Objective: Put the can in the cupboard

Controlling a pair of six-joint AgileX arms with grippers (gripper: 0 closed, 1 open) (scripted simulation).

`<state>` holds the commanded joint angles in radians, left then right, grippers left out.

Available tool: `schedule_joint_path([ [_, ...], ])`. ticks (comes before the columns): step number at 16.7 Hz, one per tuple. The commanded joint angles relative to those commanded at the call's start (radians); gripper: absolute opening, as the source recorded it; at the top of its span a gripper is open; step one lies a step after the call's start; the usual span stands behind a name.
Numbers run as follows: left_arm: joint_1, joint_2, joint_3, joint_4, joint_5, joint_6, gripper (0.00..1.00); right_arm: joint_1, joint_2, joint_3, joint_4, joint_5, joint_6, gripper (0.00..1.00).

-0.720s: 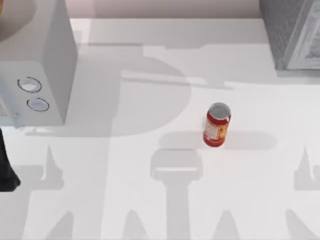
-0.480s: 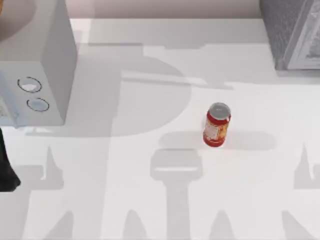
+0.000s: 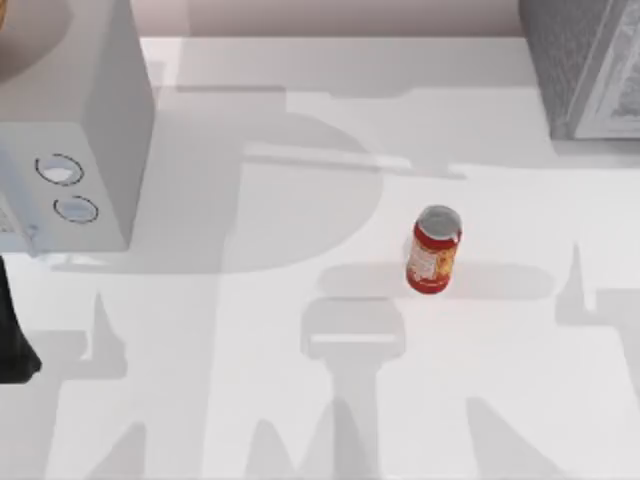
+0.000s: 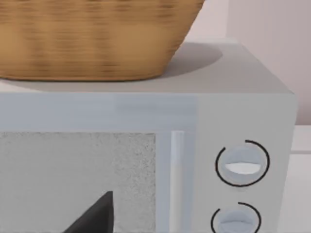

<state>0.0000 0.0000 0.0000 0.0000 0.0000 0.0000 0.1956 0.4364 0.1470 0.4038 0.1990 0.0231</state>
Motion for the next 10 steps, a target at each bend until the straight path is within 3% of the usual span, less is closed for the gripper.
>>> schedule_joint_path([
  [10, 0.000, 0.000, 0.000, 0.000, 0.000, 0.000, 1.00, 0.387, 1.007, 0.227, 0.742, 0.401, 0.010, 1.00],
])
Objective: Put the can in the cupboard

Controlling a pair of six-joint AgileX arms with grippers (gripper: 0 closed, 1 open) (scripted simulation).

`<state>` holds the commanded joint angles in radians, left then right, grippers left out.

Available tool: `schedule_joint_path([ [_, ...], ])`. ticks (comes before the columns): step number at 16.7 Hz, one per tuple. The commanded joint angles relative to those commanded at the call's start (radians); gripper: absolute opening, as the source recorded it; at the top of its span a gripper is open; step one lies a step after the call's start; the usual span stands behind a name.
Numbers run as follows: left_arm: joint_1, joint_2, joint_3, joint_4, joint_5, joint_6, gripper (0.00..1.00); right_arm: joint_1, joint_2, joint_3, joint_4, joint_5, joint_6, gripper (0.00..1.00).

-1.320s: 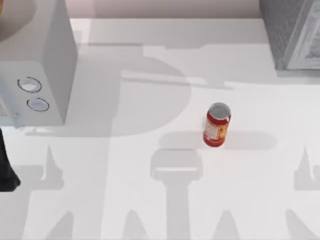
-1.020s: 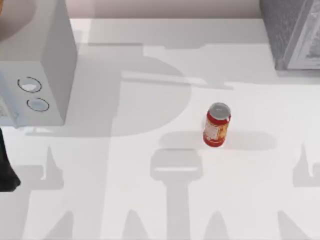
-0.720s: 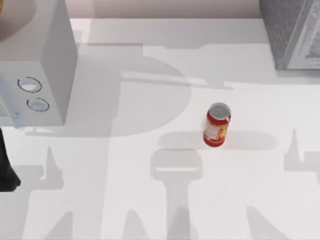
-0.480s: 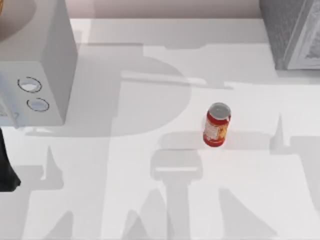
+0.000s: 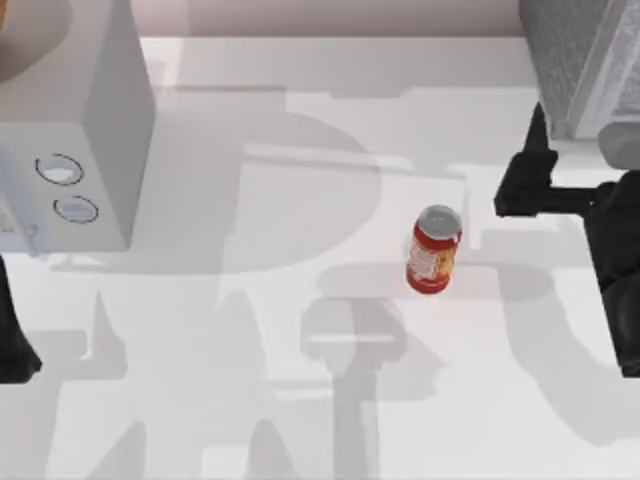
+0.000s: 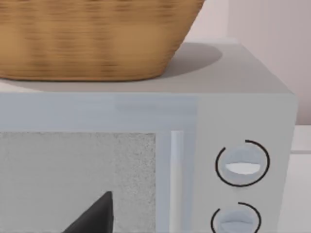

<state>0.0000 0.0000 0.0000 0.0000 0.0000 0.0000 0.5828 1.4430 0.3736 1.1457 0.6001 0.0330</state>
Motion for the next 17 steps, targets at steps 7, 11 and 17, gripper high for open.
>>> schedule_joint_path([
  [7, 0.000, 0.000, 0.000, 0.000, 0.000, 0.000, 1.00, 0.232, 0.682, 0.150, 0.480, 0.249, -0.006, 1.00],
  [11, 0.000, 0.000, 0.000, 0.000, 0.000, 0.000, 1.00, 0.315, 0.939, 0.202, 0.661, 0.336, -0.016, 1.00],
  [17, 0.000, 0.000, 0.000, 0.000, 0.000, 0.000, 1.00, 0.346, 1.032, 0.220, 0.732, 0.369, -0.022, 1.00],
])
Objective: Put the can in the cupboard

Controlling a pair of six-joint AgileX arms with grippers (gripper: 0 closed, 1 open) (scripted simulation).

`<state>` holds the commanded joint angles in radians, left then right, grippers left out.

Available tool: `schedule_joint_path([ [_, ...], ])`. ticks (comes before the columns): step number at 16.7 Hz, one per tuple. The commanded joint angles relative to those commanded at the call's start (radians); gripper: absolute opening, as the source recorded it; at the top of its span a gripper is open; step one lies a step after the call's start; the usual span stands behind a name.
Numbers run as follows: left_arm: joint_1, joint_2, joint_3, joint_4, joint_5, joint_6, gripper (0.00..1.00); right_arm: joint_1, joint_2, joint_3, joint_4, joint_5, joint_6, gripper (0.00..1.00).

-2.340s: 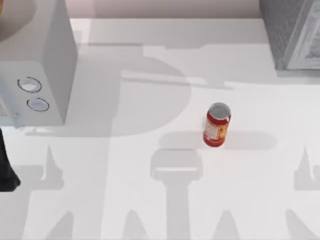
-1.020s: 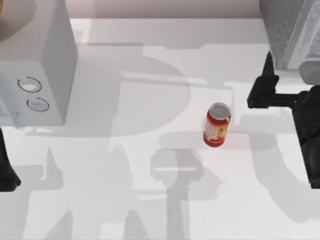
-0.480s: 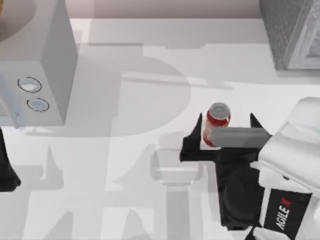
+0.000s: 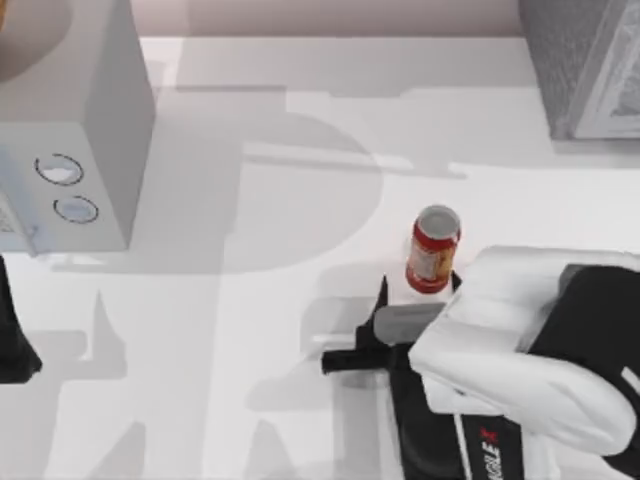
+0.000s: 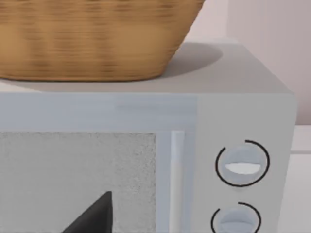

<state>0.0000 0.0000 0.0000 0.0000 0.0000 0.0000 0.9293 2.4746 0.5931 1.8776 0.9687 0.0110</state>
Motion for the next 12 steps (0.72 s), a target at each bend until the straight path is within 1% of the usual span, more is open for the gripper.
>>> schedule_joint_path([
  [2, 0.000, 0.000, 0.000, 0.000, 0.000, 0.000, 1.00, 0.000, 0.000, 0.000, 0.000, 0.000, 0.000, 1.00],
  [3, 0.000, 0.000, 0.000, 0.000, 0.000, 0.000, 1.00, 0.000, 0.058, 0.090, -0.094, -0.080, 0.045, 1.00],
  [8, 0.000, 0.000, 0.000, 0.000, 0.000, 0.000, 1.00, -0.046, 0.038, 0.109, -0.086, -0.052, 0.018, 1.00],
  [12, 0.000, 0.000, 0.000, 0.000, 0.000, 0.000, 1.00, -0.072, 0.025, 0.122, -0.096, -0.069, -0.001, 1.00],
])
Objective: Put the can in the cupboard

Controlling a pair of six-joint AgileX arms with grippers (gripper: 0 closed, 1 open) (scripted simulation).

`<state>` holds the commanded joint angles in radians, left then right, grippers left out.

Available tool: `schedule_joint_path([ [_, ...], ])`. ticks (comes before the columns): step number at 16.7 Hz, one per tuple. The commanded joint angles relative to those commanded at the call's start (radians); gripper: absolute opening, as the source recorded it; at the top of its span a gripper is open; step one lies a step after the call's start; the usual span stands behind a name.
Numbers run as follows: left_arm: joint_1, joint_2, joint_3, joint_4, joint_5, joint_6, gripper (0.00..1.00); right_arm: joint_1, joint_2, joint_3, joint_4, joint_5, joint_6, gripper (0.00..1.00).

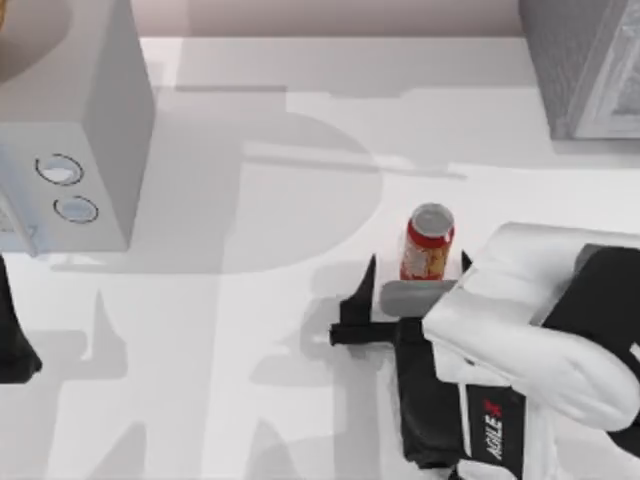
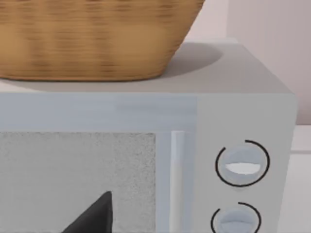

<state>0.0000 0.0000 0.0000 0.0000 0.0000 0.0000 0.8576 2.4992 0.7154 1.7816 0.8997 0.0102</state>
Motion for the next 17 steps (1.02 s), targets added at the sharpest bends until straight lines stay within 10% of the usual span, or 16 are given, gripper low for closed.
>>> schedule_joint_path([
  [17, 0.000, 0.000, 0.000, 0.000, 0.000, 0.000, 1.00, -0.081, -0.025, 0.031, -0.055, -0.084, 0.000, 1.00],
])
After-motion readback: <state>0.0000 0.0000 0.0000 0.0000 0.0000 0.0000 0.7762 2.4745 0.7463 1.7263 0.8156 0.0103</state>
